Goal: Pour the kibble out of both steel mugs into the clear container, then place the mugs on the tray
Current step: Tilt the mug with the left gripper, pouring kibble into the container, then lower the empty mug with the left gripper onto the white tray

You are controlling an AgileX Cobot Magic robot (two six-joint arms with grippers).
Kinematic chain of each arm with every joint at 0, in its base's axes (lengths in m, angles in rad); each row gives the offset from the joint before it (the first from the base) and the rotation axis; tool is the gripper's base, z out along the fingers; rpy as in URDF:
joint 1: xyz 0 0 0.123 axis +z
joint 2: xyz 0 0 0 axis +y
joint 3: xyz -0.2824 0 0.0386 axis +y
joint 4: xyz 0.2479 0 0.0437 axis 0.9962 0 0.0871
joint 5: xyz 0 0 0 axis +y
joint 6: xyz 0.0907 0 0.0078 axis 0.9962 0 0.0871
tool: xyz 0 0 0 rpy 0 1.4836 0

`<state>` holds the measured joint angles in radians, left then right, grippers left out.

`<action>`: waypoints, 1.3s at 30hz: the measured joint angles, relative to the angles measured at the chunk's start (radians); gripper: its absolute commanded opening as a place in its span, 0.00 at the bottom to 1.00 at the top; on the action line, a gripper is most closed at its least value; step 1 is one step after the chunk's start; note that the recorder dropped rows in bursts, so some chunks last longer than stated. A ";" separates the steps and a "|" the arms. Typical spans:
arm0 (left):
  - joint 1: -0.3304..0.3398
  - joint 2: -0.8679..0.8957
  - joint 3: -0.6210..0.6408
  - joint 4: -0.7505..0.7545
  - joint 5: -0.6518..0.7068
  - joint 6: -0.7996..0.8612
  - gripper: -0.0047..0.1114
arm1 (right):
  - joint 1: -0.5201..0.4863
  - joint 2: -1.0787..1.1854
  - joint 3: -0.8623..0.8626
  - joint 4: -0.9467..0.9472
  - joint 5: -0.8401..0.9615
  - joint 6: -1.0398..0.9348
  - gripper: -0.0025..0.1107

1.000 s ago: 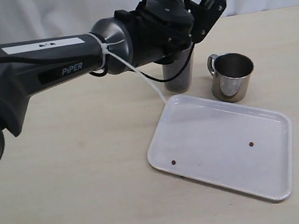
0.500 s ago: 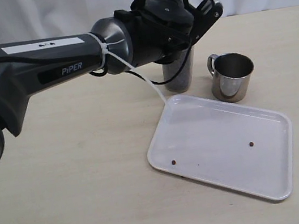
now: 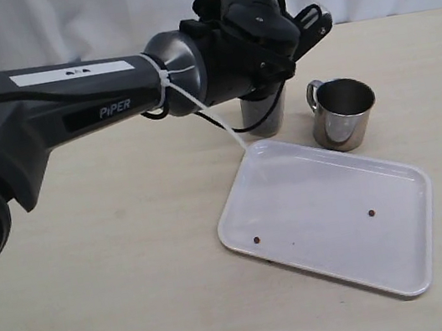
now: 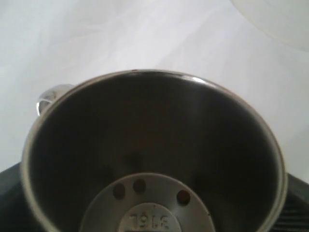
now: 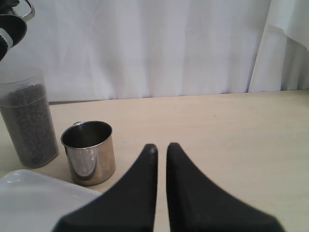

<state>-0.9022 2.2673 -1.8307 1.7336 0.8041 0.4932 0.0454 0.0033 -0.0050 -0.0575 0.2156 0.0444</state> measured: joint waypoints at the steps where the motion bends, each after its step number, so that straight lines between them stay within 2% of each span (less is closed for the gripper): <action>1: -0.005 0.000 0.000 0.000 0.005 0.001 0.04 | 0.000 0.000 0.000 0.000 0.000 0.000 0.07; 15: -0.042 0.045 0.000 0.000 0.125 0.005 0.04 | 0.000 0.000 0.000 0.000 0.000 0.000 0.07; 24: -0.044 0.053 0.000 0.000 0.133 0.002 0.04 | 0.000 0.000 0.000 0.000 0.000 0.000 0.07; 32: -0.048 0.045 0.000 -0.003 0.215 -0.121 0.04 | 0.000 0.000 0.000 0.000 0.000 0.000 0.07; 35: -0.049 0.006 0.000 -0.064 0.199 -0.148 0.04 | 0.000 0.000 0.000 0.000 0.000 0.000 0.07; 39: -0.044 -0.077 0.000 -0.255 0.129 -0.160 0.04 | 0.000 0.000 0.000 0.000 0.000 0.000 0.07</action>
<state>-0.9467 2.1898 -1.8307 1.4789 0.9333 0.3335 0.0454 0.0033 -0.0050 -0.0575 0.2156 0.0444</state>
